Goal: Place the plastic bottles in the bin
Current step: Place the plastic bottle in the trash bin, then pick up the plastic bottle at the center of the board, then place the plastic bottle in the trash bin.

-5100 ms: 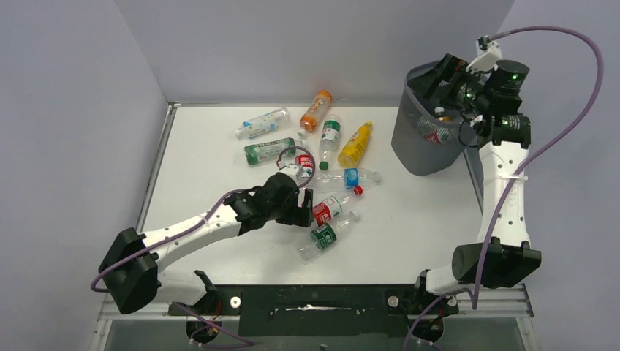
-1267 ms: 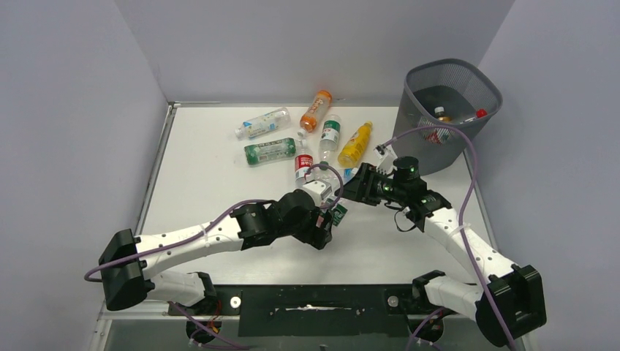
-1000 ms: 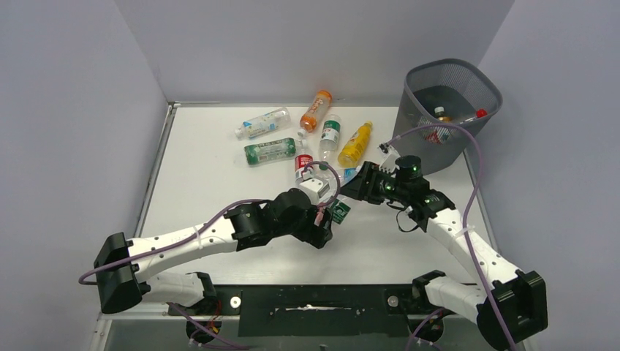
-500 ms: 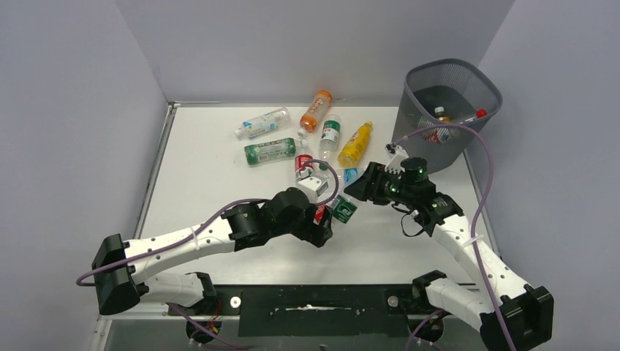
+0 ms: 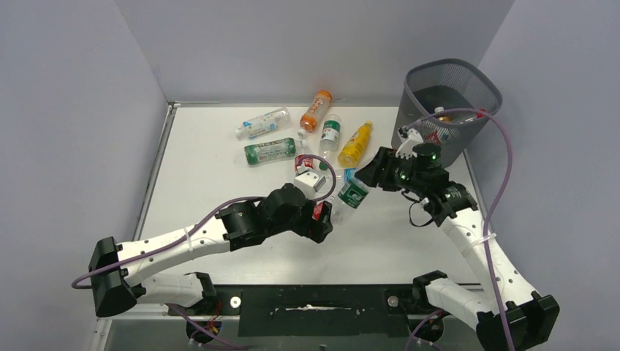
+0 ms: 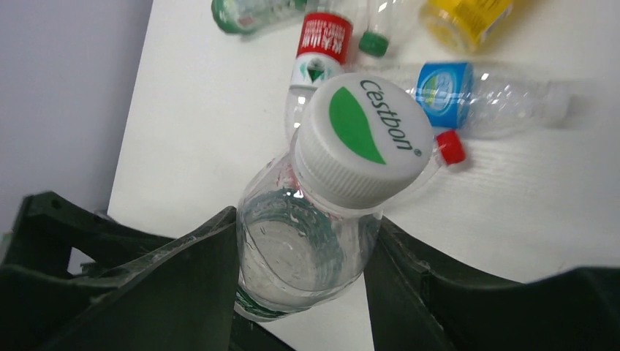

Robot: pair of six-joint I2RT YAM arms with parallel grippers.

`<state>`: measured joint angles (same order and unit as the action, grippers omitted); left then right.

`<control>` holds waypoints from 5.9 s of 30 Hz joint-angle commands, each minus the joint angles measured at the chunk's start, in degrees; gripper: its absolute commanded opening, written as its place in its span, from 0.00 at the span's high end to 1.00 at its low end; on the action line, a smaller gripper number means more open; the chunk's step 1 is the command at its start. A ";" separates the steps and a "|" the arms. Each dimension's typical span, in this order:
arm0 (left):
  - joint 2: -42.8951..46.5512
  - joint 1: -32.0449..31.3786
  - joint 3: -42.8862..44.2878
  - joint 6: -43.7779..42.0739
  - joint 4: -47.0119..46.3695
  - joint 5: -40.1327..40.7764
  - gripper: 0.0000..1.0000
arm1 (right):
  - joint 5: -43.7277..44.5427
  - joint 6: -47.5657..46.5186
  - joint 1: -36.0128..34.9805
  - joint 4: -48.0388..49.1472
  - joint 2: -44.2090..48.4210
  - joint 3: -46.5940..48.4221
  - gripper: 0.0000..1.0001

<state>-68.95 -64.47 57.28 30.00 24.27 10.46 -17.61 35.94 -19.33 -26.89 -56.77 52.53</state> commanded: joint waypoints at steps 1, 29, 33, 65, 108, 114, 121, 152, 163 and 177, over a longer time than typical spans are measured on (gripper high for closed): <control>1.44 -0.31 3.31 -0.99 -1.55 1.85 0.15 | 1.28 -5.79 5.30 -1.27 -1.85 10.15 0.54; 4.07 -0.31 -0.76 1.63 -4.73 3.62 0.15 | -23.19 3.43 48.81 12.20 -28.30 53.30 0.53; 4.02 -0.39 -0.83 2.01 -5.13 3.24 0.15 | -24.54 7.50 53.08 16.47 -31.15 53.00 0.52; -4.25 1.10 -1.47 0.33 -3.07 7.11 0.10 | -22.91 -0.10 46.37 5.06 -29.94 54.45 0.05; -25.74 5.96 -0.40 -8.41 -14.87 -7.05 0.09 | -10.35 -7.61 19.91 3.21 -4.20 3.59 0.05; -27.80 4.98 0.49 -8.16 -15.35 -7.28 0.20 | -10.27 -7.12 19.29 3.65 -3.80 0.92 0.05; -25.26 4.51 1.05 -7.81 -13.82 -7.35 0.40 | -12.51 -5.82 18.69 5.27 -4.24 -1.58 0.05; -8.55 3.03 -2.67 -6.58 -19.40 -5.27 0.43 | -20.01 6.84 7.48 20.97 -10.56 -5.66 0.06; -4.47 2.86 -4.89 -6.66 -22.05 -5.18 0.42 | -18.48 7.29 4.49 21.05 -12.74 -3.92 0.29; -2.11 2.86 -3.93 -7.58 -16.86 -2.57 0.20 | -10.60 1.72 3.72 10.69 -11.89 5.69 0.52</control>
<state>-74.52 -61.36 51.64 23.16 8.03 6.42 -32.21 40.93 -15.35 -14.09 -69.34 52.38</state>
